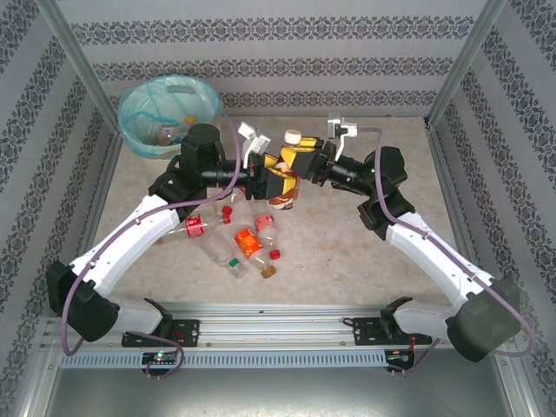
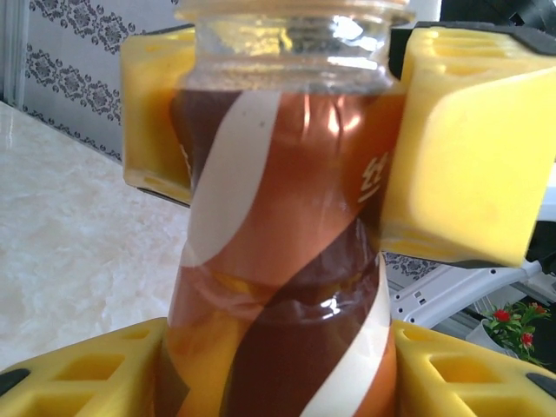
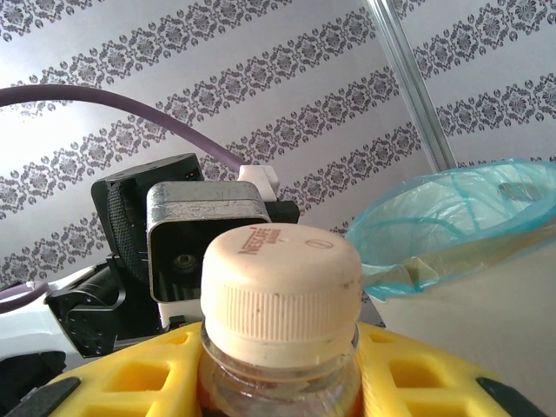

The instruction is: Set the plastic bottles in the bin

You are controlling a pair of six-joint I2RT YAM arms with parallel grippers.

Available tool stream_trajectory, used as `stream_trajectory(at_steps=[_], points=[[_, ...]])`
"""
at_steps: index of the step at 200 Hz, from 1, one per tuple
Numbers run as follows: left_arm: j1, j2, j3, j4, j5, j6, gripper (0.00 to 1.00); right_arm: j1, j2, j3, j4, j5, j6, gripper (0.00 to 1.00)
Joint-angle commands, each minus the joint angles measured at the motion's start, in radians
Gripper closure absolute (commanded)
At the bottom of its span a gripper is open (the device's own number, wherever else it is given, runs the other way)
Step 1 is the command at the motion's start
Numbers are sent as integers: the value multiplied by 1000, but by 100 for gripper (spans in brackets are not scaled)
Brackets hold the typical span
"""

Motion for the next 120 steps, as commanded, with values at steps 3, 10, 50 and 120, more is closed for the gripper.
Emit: stream_trajectory(at_steps=[3, 10, 50, 120], points=[[12, -48, -18, 73, 9, 12, 47, 9, -2, 32, 26, 30, -19, 52], [11, -52, -18, 72, 6, 17, 47, 10, -8, 28, 18, 49, -25, 45], [33, -85, -21, 81, -62, 17, 48, 10, -82, -21, -36, 246, -90, 16], [234, -117, 154, -134, -446, 117, 51, 3, -230, -119, -110, 549, -195, 16]])
